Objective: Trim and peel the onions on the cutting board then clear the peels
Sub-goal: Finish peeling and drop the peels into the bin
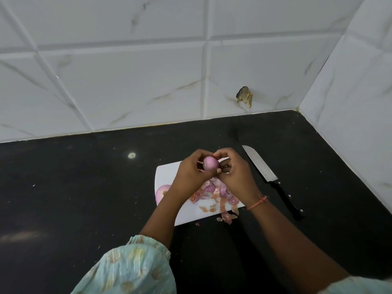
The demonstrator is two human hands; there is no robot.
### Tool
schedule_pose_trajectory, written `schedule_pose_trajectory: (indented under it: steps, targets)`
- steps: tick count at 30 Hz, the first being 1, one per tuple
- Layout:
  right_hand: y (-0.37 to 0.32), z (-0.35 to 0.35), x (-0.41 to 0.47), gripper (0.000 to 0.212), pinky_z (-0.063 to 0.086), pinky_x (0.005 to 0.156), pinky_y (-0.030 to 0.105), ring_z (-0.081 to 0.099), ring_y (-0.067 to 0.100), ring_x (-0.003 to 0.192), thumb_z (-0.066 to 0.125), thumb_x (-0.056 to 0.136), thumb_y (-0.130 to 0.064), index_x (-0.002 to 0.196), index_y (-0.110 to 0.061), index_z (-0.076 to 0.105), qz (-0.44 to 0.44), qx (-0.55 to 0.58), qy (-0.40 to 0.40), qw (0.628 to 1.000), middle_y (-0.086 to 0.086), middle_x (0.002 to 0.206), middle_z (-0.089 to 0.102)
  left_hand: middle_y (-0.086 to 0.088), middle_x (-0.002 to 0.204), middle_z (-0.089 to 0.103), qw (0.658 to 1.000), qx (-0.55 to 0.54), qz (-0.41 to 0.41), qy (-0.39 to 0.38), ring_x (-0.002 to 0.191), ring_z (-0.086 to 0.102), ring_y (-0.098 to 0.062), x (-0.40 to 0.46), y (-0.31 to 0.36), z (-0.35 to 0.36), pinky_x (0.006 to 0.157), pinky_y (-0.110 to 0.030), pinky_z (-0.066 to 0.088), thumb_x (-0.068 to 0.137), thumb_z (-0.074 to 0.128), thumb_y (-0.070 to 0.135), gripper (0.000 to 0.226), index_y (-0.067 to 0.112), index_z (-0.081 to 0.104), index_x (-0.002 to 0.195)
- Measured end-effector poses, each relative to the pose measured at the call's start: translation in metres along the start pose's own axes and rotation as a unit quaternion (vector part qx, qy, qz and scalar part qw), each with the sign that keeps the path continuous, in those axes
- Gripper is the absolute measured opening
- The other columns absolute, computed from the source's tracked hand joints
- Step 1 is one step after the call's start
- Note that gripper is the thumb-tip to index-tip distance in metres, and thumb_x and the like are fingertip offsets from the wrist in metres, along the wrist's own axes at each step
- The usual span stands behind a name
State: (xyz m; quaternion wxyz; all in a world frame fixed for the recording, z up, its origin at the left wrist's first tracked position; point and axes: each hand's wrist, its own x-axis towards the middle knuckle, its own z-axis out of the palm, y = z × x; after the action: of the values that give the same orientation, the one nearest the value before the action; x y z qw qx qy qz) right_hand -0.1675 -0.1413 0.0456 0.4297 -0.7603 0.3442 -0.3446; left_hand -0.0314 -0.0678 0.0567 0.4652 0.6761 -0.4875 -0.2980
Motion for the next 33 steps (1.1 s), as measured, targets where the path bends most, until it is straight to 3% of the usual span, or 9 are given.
schedule_pose_trajectory:
  steps: [4, 7, 12, 15, 19, 22, 25, 29, 33]
  targets:
    - [0.000, -0.001, 0.002, 0.034, 0.049, 0.060, 0.022, 0.055, 0.013, 0.067, 0.074, 0.080, -0.002, 0.103, -0.022, 0.059, 0.022, -0.068, 0.043, 0.996, 0.005, 0.075, 0.056, 0.012, 0.107, 0.068, 0.997, -0.042, -0.050, 0.043, 0.099, 0.067, -0.006, 0.001, -0.008, -0.018, 0.080, -0.022, 0.058, 0.086, 0.078, 0.026, 0.027, 0.025, 0.064, 0.109]
    - [0.008, -0.013, 0.003, 0.038, 0.048, 0.067, 0.016, 0.063, 0.008, 0.081, 0.070, 0.084, -0.006, 0.114, -0.024, 0.055, 0.106, -0.062, -0.025, 0.992, -0.004, 0.092, 0.062, 0.009, 0.106, 0.066, 0.992, -0.007, -0.097, 0.084, 0.096, 0.065, -0.007, 0.005, -0.027, -0.050, 0.073, -0.016, 0.053, 0.085, 0.078, 0.013, 0.028, 0.021, 0.062, 0.107]
    - [0.029, -0.024, -0.008, 0.036, 0.050, 0.077, 0.028, 0.057, 0.015, 0.083, 0.072, 0.081, -0.012, 0.115, -0.017, 0.062, 0.144, -0.181, -0.061, 0.971, 0.001, 0.097, 0.051, -0.003, 0.108, 0.062, 0.962, 0.166, -0.200, 0.081, 0.094, 0.063, -0.021, 0.010, -0.067, -0.071, 0.075, -0.032, 0.051, 0.078, 0.079, 0.012, 0.030, 0.021, 0.058, 0.098]
    - [0.032, -0.025, -0.014, 0.059, 0.046, 0.082, 0.024, 0.053, 0.012, 0.095, 0.080, 0.076, -0.022, 0.129, -0.020, 0.055, 0.195, -0.171, -0.137, 0.956, 0.001, 0.111, 0.042, -0.003, 0.110, 0.060, 0.952, 0.210, -0.220, 0.037, 0.087, 0.060, -0.017, 0.010, -0.072, -0.067, 0.064, -0.028, 0.044, 0.077, 0.082, 0.022, 0.033, 0.023, 0.057, 0.099]
    - [0.028, -0.014, -0.026, 0.080, 0.046, 0.092, 0.024, 0.051, 0.013, 0.107, 0.084, 0.071, -0.022, 0.140, -0.027, 0.044, 0.174, -0.198, -0.204, 0.943, -0.003, 0.120, 0.035, -0.005, 0.113, 0.056, 0.952, 0.193, -0.236, 0.002, 0.083, 0.065, -0.021, 0.010, -0.069, -0.058, 0.050, -0.025, 0.049, 0.079, 0.084, 0.027, 0.036, 0.020, 0.056, 0.102]
    - [0.029, -0.007, -0.030, 0.070, 0.049, 0.087, 0.023, 0.056, 0.013, 0.102, 0.082, 0.072, -0.013, 0.132, -0.027, 0.049, 0.166, -0.196, -0.181, 0.949, -0.002, 0.120, 0.040, -0.005, 0.127, 0.053, 0.943, 0.224, -0.246, -0.008, 0.100, 0.063, -0.025, 0.010, -0.062, -0.055, 0.075, -0.039, 0.060, 0.080, 0.083, 0.034, 0.044, 0.023, 0.057, 0.114]
    - [0.030, -0.007, -0.030, 0.040, 0.046, 0.076, 0.019, 0.059, 0.016, 0.097, 0.077, 0.077, -0.012, 0.113, -0.020, 0.060, 0.157, -0.188, -0.147, 0.958, 0.001, 0.112, 0.050, -0.005, 0.147, 0.043, 0.923, 0.314, -0.219, -0.030, 0.133, 0.043, -0.031, 0.010, -0.053, -0.057, 0.109, -0.050, 0.043, 0.083, 0.079, 0.040, 0.059, 0.029, 0.053, 0.135]
    - [0.029, -0.010, -0.023, 0.027, 0.039, 0.064, 0.012, 0.057, 0.013, 0.084, 0.078, 0.078, -0.013, 0.100, -0.018, 0.063, 0.170, -0.158, -0.094, 0.968, -0.001, 0.098, 0.055, -0.001, 0.156, 0.034, 0.945, 0.282, -0.129, -0.102, 0.142, 0.032, -0.027, 0.014, -0.020, -0.047, 0.116, -0.049, 0.033, 0.081, 0.083, 0.028, 0.073, 0.031, 0.046, 0.144]
    - [0.022, -0.012, -0.013, 0.053, 0.043, 0.068, 0.015, 0.057, 0.016, 0.095, 0.076, 0.078, -0.011, 0.125, -0.017, 0.053, 0.210, -0.163, -0.113, 0.957, 0.006, 0.117, 0.047, -0.006, 0.159, 0.025, 0.901, 0.356, -0.128, -0.211, 0.142, 0.034, -0.033, 0.014, -0.006, -0.016, 0.114, -0.049, 0.037, 0.075, 0.087, 0.033, 0.098, 0.034, 0.029, 0.155]
